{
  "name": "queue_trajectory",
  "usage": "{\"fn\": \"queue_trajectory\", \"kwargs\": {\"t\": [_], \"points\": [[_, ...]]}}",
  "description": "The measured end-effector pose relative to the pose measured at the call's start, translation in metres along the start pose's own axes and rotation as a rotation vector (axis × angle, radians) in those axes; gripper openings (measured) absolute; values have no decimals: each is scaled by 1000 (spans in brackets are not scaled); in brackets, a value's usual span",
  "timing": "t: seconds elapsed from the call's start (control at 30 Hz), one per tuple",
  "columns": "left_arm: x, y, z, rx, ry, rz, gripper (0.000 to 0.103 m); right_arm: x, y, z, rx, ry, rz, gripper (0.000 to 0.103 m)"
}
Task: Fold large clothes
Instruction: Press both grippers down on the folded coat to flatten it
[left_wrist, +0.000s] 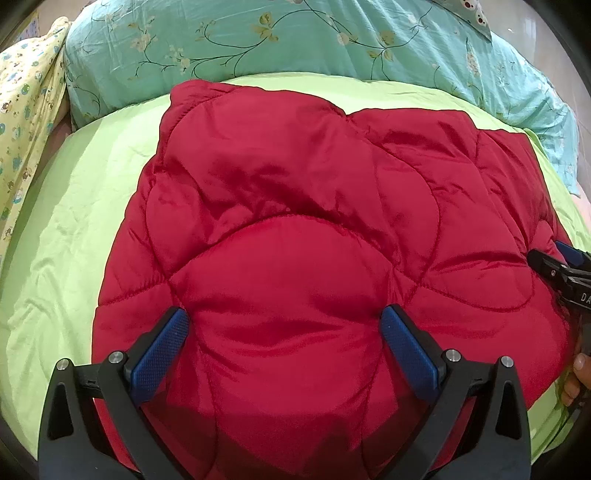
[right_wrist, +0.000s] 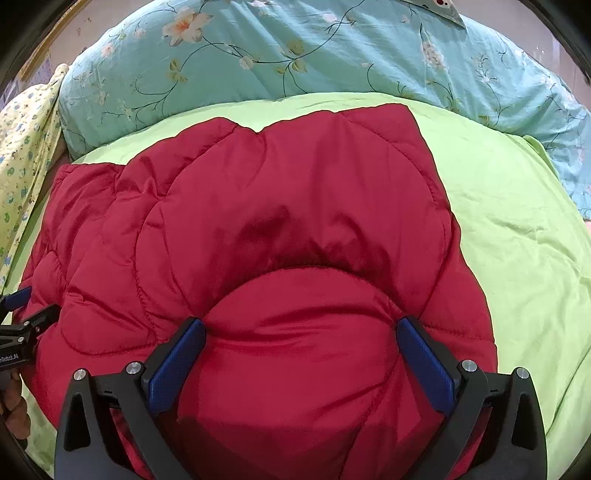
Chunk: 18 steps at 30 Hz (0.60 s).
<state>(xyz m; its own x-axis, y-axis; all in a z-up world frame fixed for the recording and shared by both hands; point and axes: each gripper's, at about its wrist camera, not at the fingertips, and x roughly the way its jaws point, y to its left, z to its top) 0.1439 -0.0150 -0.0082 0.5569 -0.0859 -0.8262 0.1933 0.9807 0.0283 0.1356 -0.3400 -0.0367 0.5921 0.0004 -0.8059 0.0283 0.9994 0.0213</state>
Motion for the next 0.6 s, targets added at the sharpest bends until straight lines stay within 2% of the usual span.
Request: {"fn": "queue_trajectory", "kwargs": {"t": [0.23,0.33,0.6], "points": [[1,2,-2,-2,1,-9,103,-33,7,-7,5,-74,-15,100],[1,1,0,3,0,-6,103,-11,6,-11,-12,-4,-14,103],[-6,-2,-4,0,0,11,103,-6,4,-13,-7,-8,-10,103]]}}
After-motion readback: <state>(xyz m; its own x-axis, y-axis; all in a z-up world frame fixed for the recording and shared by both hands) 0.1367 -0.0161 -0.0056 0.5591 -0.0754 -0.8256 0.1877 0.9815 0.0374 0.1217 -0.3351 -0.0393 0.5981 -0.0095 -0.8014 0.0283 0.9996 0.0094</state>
